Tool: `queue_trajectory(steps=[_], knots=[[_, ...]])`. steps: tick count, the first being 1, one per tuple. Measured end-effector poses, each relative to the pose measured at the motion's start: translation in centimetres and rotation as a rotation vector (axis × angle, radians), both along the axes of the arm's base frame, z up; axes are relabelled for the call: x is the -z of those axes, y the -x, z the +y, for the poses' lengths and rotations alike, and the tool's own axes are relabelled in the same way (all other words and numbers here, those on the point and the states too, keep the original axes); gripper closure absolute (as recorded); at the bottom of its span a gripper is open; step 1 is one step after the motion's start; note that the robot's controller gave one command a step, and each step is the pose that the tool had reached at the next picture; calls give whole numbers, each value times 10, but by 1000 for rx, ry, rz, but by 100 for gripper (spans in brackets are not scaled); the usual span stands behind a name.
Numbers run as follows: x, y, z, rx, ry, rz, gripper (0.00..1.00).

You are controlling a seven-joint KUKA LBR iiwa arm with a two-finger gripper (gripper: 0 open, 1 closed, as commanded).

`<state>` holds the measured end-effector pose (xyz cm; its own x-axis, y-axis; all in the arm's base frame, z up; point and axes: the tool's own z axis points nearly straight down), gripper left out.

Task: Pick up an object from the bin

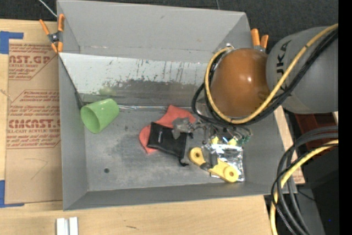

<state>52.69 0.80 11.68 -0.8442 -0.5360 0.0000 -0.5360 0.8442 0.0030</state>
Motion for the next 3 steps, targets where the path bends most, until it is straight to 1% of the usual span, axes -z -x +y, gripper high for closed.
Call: queue_trajectory(steps=[1, 2, 3], knots=[[6, -8, 1, 252, -1, 0, 0], [25, -4, -7, 178, -1, -4, 0], [46, -29, -22, -79, -4, -4, 100]])
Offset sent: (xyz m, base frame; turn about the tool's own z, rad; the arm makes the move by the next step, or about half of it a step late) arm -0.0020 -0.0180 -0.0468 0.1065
